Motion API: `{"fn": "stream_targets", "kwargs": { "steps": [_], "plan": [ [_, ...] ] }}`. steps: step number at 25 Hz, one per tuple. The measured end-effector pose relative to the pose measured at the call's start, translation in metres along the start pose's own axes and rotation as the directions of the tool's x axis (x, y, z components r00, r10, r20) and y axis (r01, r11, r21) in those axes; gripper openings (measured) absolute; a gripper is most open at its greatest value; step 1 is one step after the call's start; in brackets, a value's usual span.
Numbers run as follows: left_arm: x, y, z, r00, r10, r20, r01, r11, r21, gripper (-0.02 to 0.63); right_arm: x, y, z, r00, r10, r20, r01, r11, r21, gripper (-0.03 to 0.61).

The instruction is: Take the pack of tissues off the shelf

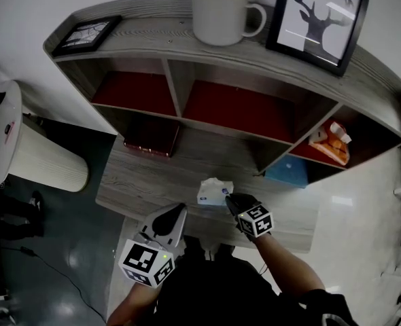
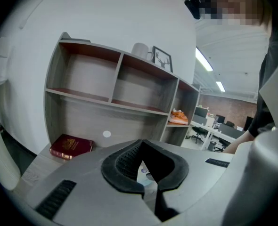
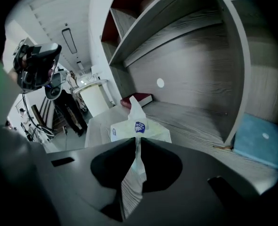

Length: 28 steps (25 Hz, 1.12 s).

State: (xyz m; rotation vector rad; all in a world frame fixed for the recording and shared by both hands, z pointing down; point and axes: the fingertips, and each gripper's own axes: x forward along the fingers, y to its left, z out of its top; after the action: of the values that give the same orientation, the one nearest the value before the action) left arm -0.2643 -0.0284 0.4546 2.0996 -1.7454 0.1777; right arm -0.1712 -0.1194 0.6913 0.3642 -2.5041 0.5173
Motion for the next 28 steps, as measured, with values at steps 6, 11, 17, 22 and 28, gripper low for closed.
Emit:
{"fn": "stream_targets", "kwargs": {
  "steps": [6,11,17,22,28],
  "plan": [
    [-0.001,0.001,0.004,1.000,0.003,0.014,-0.003,1.000,-0.004,0.011,0.003,0.013,-0.007,0.998,0.060,-0.030,-0.060,0.998,0.015,0.026],
    [0.002,-0.001,0.012,0.999,-0.003,0.041,0.003,1.000,-0.006,0.012,-0.017,0.001,0.009,0.999,0.038,0.004,-0.039,0.999,0.028,0.055],
    [0.009,-0.001,0.030,0.996,-0.026,0.081,0.025,1.000,0.013,0.011,-0.061,-0.013,0.054,0.994,-0.014,0.106,0.015,1.000,-0.009,0.061],
    [0.017,0.002,0.041,0.993,-0.054,0.105,0.052,0.998,0.026,0.011,-0.100,-0.016,0.097,0.973,-0.061,0.222,0.069,0.997,-0.026,0.061],
    [0.023,0.008,0.053,0.988,-0.099,0.118,0.093,0.994,0.055,0.011,-0.134,0.006,0.144,0.941,-0.072,0.330,0.098,0.993,-0.060,0.061]
  ]
}}
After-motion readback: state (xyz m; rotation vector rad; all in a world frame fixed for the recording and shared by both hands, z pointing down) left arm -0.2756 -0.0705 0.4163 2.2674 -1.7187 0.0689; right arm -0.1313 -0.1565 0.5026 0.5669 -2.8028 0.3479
